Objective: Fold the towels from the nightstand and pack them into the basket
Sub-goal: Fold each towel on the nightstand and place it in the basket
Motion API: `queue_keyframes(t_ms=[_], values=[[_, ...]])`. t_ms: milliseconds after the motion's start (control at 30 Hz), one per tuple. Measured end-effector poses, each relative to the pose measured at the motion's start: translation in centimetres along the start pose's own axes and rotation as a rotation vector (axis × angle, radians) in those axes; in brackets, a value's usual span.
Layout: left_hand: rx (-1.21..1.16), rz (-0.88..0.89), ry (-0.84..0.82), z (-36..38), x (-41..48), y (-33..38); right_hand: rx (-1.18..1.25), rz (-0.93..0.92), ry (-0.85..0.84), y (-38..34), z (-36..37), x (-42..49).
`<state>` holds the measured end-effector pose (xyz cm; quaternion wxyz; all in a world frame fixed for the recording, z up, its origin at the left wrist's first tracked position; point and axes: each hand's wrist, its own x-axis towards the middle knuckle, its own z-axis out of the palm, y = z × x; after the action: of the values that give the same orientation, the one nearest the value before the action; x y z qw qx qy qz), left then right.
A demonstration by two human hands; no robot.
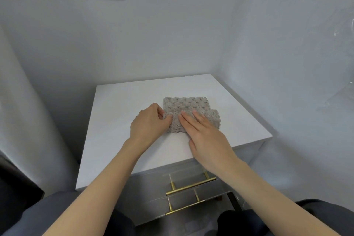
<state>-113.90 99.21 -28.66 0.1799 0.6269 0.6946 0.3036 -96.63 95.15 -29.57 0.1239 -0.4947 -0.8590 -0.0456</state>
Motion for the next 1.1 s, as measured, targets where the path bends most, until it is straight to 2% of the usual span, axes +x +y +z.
queue_keyframes(t_ms=[200, 367, 467, 667, 900, 1100], values=[[0.037, 0.065, 0.048, -0.1, -0.4, 0.3, -0.015, 0.116, 0.018, 1.7, -0.4, -0.5], [0.07, 0.408, 0.119, -0.3, -1.3, 0.8, 0.021, 0.226, 0.062, 3.0, -0.7, -0.9], [0.117, 0.489, 0.087, -0.7, -1.4, 0.3, 0.07, 0.298, 0.048, 3.8, -0.9, -0.8], [0.182, 0.487, -0.145, -1.8, -1.4, -1.2, 0.187, 0.265, 0.071, 5.1, -0.8, -0.4], [0.067, 0.505, -0.093, -1.1, -0.9, -1.6, 0.444, 0.295, 0.064, 6.7, -1.1, 0.3], [-0.142, 0.295, -0.17, -1.3, -0.1, -0.9, 0.725, 0.36, 0.112, 7.0, -1.9, 0.9]])
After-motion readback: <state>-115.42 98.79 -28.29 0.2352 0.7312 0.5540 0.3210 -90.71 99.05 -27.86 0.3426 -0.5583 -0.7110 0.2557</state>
